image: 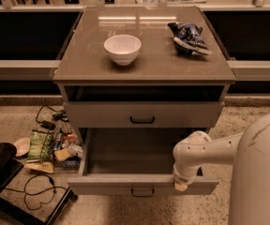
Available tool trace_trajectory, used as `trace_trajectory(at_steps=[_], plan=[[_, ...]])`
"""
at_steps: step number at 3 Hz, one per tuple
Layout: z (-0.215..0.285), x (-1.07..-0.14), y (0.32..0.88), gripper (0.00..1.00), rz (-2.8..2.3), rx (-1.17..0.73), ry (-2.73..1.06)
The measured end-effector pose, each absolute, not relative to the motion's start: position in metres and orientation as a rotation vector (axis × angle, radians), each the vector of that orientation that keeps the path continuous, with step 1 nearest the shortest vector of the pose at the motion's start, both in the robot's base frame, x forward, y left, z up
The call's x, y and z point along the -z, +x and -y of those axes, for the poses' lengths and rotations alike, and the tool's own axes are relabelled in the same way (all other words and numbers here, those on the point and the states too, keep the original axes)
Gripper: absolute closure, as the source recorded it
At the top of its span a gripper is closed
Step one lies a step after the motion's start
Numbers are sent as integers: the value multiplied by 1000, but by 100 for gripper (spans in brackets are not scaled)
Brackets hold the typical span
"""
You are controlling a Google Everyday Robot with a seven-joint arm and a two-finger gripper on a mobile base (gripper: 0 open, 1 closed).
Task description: Open middle drawer
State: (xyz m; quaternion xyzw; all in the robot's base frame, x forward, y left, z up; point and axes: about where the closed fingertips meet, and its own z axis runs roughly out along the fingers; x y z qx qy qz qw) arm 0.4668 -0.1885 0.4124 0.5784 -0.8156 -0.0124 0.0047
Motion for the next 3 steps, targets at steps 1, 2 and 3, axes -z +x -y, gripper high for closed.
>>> trace_trajectory(at_steps=[1, 2, 3], plan=[[189, -411, 466, 15, 2553, 41, 1811], [189, -410, 465, 0, 2551, 43, 1810], [189, -410, 465, 0, 2551, 43, 1809]])
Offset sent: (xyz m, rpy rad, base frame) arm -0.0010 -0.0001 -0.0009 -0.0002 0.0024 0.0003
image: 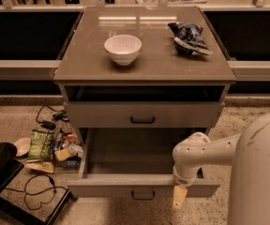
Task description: Open middle drawer
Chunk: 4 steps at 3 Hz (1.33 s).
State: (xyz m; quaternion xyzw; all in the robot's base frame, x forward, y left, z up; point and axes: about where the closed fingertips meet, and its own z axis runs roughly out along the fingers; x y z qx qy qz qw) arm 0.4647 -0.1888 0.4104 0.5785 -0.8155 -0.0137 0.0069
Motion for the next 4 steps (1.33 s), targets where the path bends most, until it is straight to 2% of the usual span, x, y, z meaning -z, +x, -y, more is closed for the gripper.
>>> trace_trajectory(at_steps=[1, 3, 4], plan=[[190, -392, 402, 27, 2593, 101, 1714], [186, -396, 388, 73, 2622, 133, 1682], [186, -396, 385, 100, 2621, 134, 1681]])
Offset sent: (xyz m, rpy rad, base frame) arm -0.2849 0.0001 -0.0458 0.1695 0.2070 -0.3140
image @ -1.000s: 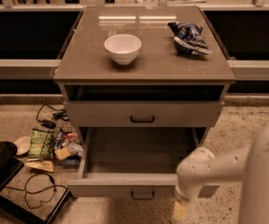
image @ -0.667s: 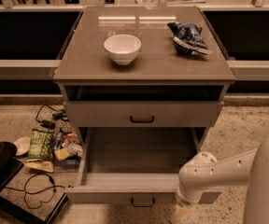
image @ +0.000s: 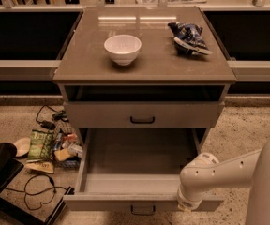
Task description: Open middle drawer
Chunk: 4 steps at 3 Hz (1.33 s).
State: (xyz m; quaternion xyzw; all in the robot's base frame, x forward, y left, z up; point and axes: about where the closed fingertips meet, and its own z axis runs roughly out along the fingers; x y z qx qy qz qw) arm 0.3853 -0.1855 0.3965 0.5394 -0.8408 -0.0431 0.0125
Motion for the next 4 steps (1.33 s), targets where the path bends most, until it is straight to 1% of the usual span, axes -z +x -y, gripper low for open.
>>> trace_trajectory(at_steps=[1, 2, 4], plan=[[186, -396, 385, 100, 2621, 134, 1681], [180, -400, 361, 97, 2589, 162, 1700], [180, -399, 360, 51, 2587, 163, 1699]])
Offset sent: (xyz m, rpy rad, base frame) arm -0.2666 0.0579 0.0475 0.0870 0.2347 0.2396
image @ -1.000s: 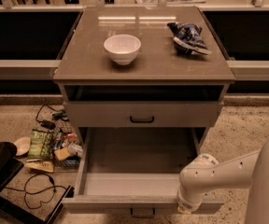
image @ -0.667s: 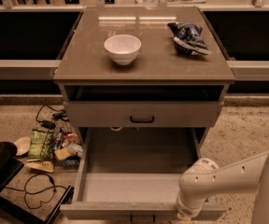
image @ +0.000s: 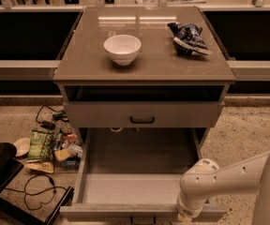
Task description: Open middle drawer
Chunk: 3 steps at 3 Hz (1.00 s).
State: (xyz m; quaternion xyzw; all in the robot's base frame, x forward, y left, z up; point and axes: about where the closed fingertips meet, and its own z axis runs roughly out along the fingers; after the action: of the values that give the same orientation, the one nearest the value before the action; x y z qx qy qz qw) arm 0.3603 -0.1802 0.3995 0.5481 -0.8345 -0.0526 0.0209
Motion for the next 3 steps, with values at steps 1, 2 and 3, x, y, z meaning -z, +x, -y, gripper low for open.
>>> trace_trajectory(at_steps=[1, 2, 3], plan=[[180, -399, 359, 28, 2586, 164, 1699], [180, -398, 359, 5, 2584, 166, 1698], [180, -398, 358, 0, 2583, 167, 1697]])
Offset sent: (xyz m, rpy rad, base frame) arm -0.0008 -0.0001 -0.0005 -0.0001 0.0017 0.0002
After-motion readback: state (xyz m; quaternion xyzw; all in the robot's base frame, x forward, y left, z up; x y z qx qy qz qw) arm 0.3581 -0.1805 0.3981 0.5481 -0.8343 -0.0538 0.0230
